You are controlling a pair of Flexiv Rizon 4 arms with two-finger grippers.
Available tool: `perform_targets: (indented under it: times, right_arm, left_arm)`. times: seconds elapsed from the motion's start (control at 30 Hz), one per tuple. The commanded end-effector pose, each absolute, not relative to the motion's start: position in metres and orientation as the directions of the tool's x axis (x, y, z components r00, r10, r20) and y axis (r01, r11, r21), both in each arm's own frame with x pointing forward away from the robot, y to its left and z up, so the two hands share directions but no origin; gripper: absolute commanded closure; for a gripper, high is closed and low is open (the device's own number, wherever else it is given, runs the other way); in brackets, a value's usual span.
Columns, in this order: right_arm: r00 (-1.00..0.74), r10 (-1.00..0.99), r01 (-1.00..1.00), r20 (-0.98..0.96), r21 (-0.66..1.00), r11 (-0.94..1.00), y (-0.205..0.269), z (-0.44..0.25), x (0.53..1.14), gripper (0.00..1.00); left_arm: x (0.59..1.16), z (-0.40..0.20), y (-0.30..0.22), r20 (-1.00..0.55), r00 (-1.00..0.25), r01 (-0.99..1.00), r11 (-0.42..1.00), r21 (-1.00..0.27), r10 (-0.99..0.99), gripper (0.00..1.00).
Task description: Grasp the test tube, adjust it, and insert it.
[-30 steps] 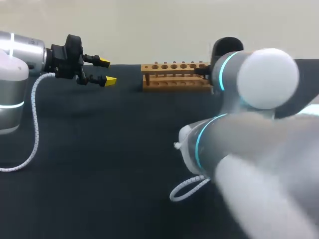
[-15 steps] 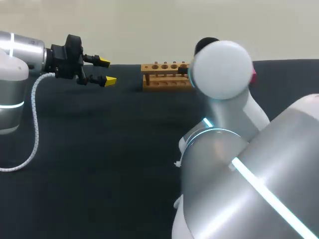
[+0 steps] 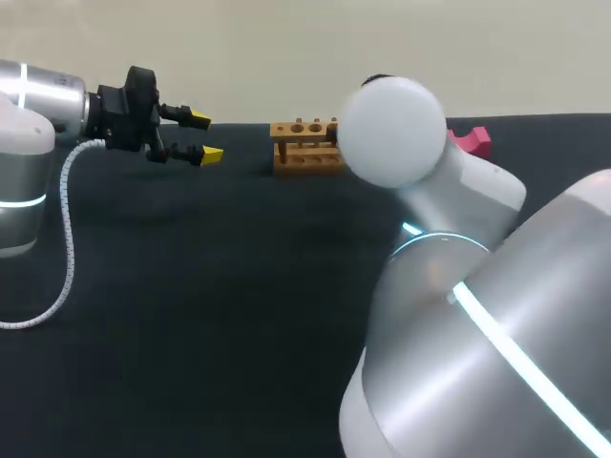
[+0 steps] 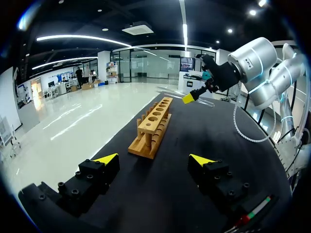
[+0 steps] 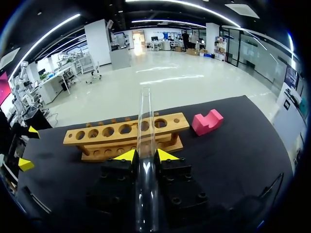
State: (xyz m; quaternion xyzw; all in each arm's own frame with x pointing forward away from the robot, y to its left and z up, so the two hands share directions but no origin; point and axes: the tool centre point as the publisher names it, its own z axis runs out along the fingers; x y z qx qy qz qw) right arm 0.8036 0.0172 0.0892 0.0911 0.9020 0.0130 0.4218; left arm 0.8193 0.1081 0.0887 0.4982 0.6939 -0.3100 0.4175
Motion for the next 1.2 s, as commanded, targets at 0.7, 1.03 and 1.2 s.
perform_targets:
  times: [0.7, 1.03, 1.2]
  right_arm:
    - [-0.615, 0.126, 0.048, -0.778, 0.122, 0.991, 0.029, 0.076, 0.8, 1.0]
    - [-0.624, 0.113, 0.029, -0.773, 0.121, 0.992, 0.03, 0.071, 0.802, 1.0]
    - [-0.63, 0.107, 0.015, -0.77, 0.126, 0.992, 0.032, 0.067, 0.804, 1.0]
  left_arm:
    - [0.818, 0.088, 0.109, -0.891, -0.151, 0.95, 0.312, -0.01, 0.429, 0.0]
    - [0.818, 0.088, 0.109, -0.891, -0.151, 0.95, 0.312, -0.01, 0.429, 0.0]
    - [0.818, 0.088, 0.109, -0.891, -0.151, 0.95, 0.312, -0.01, 0.429, 0.0]
